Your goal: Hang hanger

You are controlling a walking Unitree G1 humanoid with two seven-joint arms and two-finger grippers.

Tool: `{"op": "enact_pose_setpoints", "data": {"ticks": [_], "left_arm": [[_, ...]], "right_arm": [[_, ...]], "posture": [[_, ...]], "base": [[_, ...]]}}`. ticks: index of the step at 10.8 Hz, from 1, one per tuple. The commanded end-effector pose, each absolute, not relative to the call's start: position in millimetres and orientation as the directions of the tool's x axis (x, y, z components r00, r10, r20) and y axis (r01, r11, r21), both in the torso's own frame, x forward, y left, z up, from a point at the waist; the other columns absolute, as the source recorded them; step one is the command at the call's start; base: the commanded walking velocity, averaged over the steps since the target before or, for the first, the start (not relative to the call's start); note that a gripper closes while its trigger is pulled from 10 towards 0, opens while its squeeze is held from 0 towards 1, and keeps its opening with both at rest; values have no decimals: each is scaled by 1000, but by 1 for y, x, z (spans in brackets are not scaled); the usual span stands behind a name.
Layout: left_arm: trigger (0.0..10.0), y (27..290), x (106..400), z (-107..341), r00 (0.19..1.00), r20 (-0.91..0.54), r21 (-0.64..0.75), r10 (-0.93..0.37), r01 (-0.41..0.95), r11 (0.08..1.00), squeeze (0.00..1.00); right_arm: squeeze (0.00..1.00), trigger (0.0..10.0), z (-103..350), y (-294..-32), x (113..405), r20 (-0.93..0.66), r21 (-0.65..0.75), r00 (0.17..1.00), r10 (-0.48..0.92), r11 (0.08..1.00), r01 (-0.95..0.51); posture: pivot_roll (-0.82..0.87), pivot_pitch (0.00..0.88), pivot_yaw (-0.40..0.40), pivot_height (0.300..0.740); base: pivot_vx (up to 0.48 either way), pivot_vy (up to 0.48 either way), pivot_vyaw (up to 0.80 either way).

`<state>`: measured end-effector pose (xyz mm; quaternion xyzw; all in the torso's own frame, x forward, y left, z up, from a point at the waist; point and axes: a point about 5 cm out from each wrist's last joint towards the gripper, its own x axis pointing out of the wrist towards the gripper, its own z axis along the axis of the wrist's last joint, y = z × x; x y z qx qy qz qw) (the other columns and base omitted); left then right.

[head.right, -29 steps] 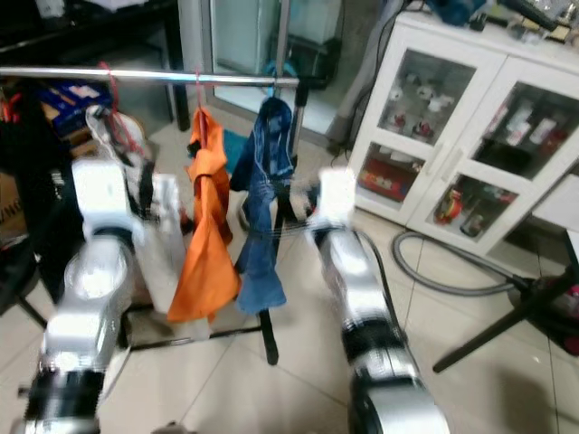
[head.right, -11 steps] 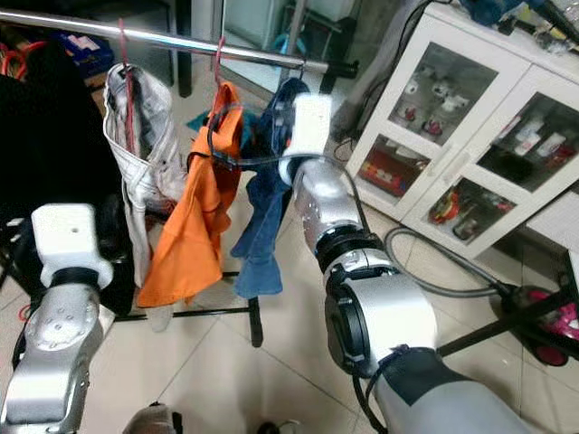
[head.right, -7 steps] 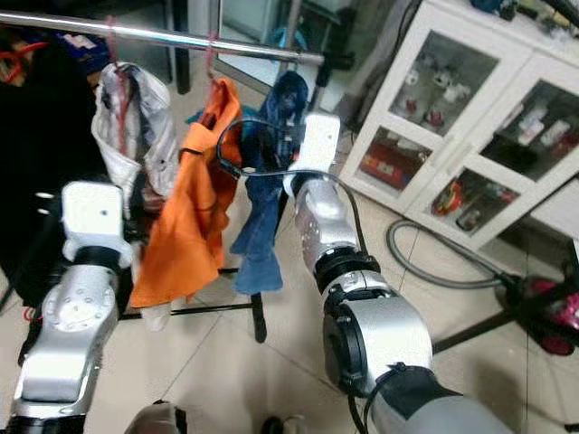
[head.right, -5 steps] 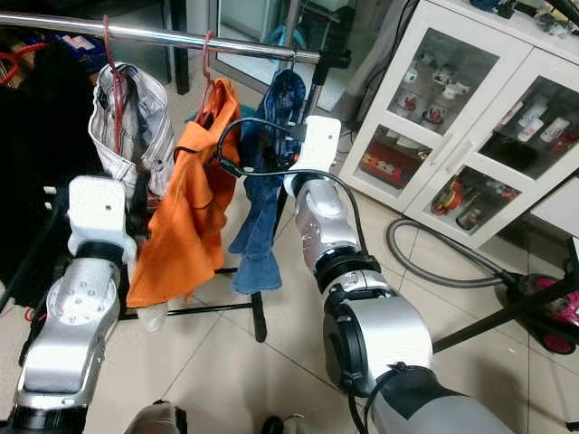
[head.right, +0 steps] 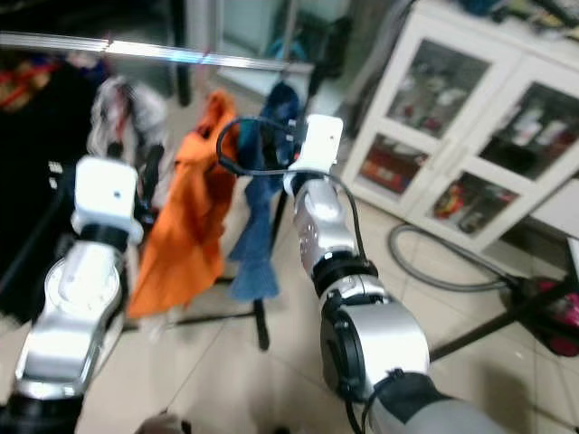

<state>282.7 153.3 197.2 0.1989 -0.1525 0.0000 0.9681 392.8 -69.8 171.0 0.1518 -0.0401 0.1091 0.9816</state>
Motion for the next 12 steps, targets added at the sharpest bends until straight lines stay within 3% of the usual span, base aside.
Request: {"op": "enact_pose_setpoints", "data": {"ticks": [1,4,6,11,12], "left_arm": [[10000,143,281,203,940,322,412,-113,-31,911,0],[10000,140,280,210,930,348,411,-120,-37,911,0],[10000,139,278,214,924,366,394,-107,-50,918,0],[10000,141,277,206,941,329,362,-83,-44,931,0],[10000,142,276,205,942,324,361,-82,-43,932,0]], "right_arm": [[0,10000,175,-78,394,132,293,976,173,934,-205],[0,10000,176,-73,394,135,296,971,199,927,-231],[0,10000,182,-65,393,165,288,951,262,909,-301],[0,10000,176,-67,394,104,294,956,273,910,-292],[831,10000,172,-67,394,73,293,960,271,914,-280]], "posture": [[220,18,-123,740],[231,22,-128,740],[235,28,-131,740],[229,43,-136,740],[230,46,-137,740]], "base": [[480,0,0],[474,0,0],[0,0,0],[0,0,0],[0,0,0]]}}
